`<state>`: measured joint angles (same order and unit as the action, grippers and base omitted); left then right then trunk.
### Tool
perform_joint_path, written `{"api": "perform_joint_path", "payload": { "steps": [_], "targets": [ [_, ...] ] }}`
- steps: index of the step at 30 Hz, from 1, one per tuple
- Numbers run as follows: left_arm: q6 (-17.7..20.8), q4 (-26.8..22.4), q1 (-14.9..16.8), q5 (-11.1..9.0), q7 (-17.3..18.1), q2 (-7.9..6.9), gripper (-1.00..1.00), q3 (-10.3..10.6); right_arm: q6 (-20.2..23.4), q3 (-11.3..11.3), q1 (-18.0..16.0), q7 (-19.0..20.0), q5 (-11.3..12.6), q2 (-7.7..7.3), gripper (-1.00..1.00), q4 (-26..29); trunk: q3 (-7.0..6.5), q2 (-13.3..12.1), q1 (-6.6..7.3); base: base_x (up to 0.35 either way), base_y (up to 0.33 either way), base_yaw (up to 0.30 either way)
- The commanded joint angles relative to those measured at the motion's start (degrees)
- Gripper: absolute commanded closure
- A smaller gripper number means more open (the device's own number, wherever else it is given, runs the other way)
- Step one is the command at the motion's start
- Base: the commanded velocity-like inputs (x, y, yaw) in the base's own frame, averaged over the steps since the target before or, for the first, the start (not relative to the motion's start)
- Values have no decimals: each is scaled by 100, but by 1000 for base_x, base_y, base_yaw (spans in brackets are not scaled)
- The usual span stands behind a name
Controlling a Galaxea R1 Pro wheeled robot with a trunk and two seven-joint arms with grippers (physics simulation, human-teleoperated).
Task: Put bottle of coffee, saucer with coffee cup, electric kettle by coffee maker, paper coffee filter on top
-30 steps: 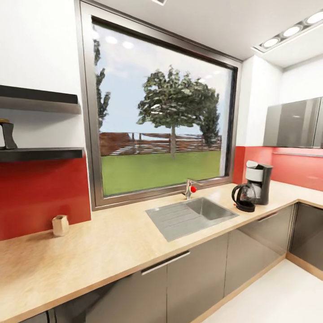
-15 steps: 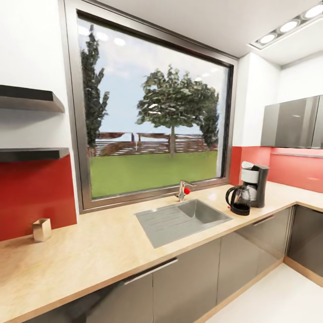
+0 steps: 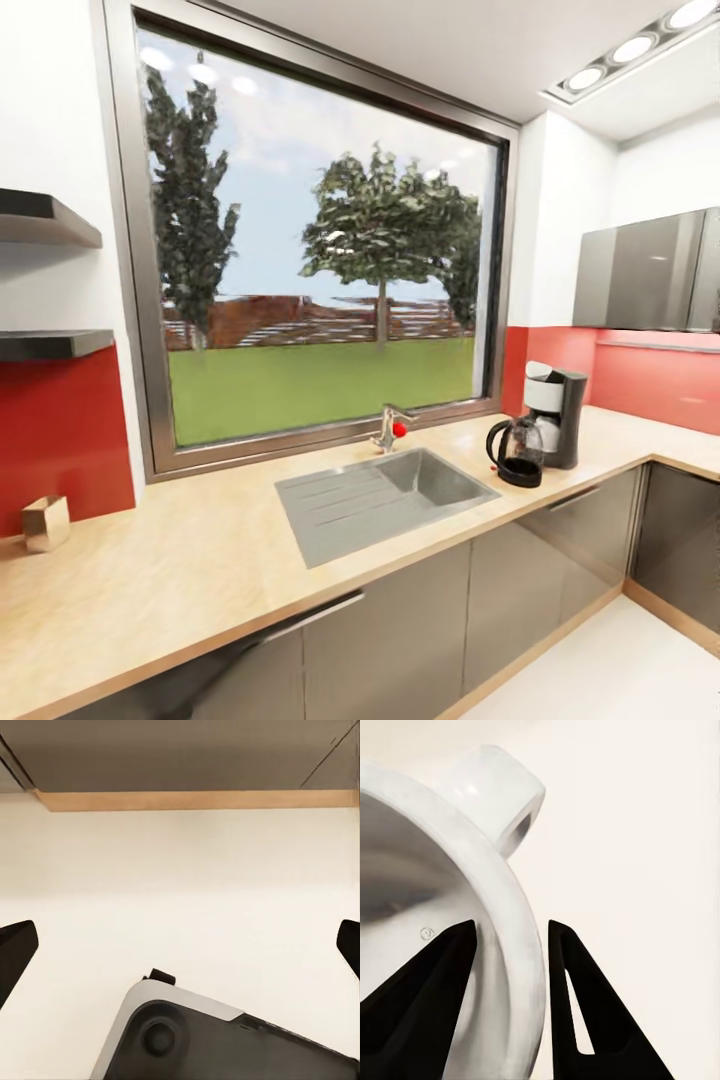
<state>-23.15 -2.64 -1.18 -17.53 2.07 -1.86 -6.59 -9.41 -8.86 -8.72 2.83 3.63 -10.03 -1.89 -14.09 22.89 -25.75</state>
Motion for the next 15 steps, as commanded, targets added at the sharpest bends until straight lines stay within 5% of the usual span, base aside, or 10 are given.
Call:
{"api": "perform_joint_path", "payload": {
  "steps": [1,11,15],
  "targets": [
    [-5,-9,-5,-1,22,1,-100,-44,-34,-37,-7,26,41,0,100,-20,1,3,-3,131,-266,0],
    [-5,-9,-5,0,22,1,-100,-44,-34,-37,-7,25,41,1,100,-20,1,3,-3,121,-268,0],
    [-13,-9,-5,4,22,1,-100,-44,-34,-37,-7,29,41,9,100,-19,1,3,-3,93,-273,175]
  ]
}}
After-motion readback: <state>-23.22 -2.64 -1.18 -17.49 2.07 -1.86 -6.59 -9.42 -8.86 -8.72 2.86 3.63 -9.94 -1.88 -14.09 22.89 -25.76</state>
